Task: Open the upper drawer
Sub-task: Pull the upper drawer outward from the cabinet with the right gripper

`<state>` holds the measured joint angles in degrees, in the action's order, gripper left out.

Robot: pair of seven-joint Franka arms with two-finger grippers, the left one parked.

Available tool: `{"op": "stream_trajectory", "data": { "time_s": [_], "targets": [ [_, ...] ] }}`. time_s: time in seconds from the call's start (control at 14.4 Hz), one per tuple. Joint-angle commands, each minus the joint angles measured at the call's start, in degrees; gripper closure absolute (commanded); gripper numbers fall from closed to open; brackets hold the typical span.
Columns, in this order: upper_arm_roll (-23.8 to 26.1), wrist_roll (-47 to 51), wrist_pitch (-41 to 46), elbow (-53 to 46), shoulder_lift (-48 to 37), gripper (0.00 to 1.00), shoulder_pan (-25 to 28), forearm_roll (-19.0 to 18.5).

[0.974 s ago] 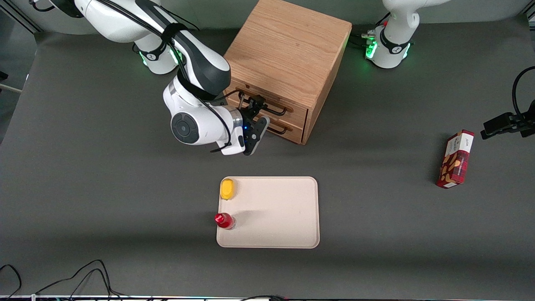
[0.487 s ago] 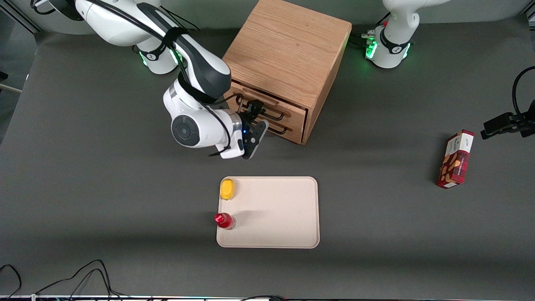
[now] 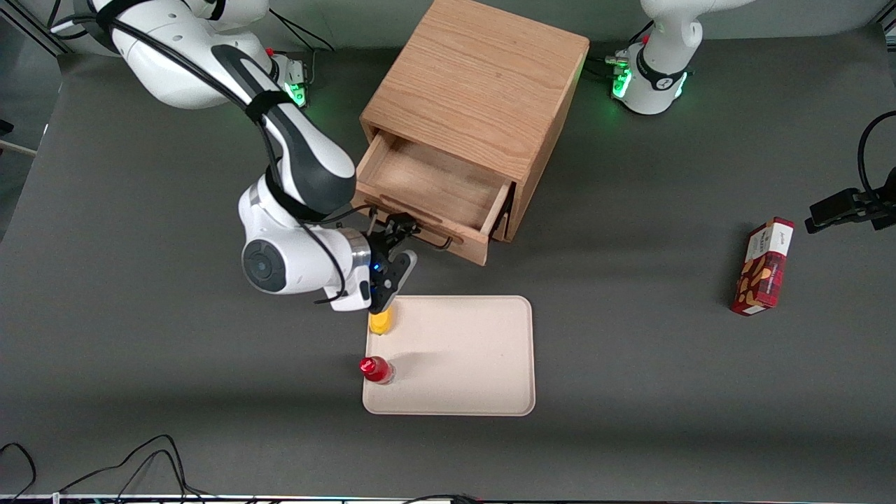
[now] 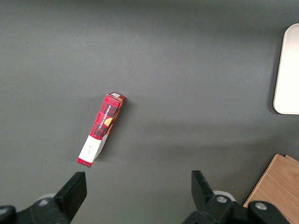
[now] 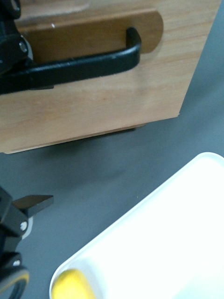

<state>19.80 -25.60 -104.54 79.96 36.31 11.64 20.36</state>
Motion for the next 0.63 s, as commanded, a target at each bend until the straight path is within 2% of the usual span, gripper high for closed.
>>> {"op": "stream_trajectory", "data": {
  "time_s": [0.0,0.56],
  "targets": [
    [-1.2,-0.9,5.0,-10.6,6.0,0.0,0.4,-0.6],
    [-1.3,-1.0,5.2,-22.5,14.6,0.0,0.0,-0.7]
  ]
}}
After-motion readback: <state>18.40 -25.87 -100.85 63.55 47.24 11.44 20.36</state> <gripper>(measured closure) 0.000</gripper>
